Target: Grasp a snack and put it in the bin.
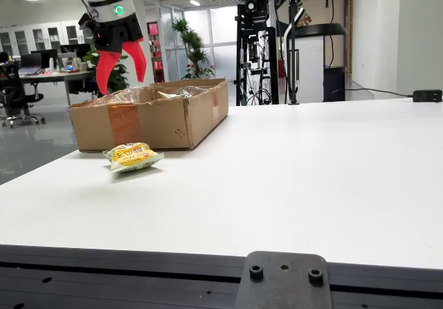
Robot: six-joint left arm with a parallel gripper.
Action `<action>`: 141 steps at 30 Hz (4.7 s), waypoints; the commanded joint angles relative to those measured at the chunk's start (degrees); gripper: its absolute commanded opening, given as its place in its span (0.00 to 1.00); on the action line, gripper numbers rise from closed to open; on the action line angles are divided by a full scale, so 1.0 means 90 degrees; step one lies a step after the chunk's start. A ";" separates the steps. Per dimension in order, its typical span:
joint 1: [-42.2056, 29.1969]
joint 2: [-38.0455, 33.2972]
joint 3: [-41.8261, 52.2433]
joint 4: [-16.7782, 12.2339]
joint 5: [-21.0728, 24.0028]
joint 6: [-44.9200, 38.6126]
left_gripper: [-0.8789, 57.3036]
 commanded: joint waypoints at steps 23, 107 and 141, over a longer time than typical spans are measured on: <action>0.0026 0.0811 0.0015 -0.0034 -0.0871 0.0243 0.77; 0.0375 0.2091 0.0105 -0.0008 -0.2097 0.0947 0.83; 0.0461 0.2087 0.0105 0.0012 -0.2160 0.0745 0.80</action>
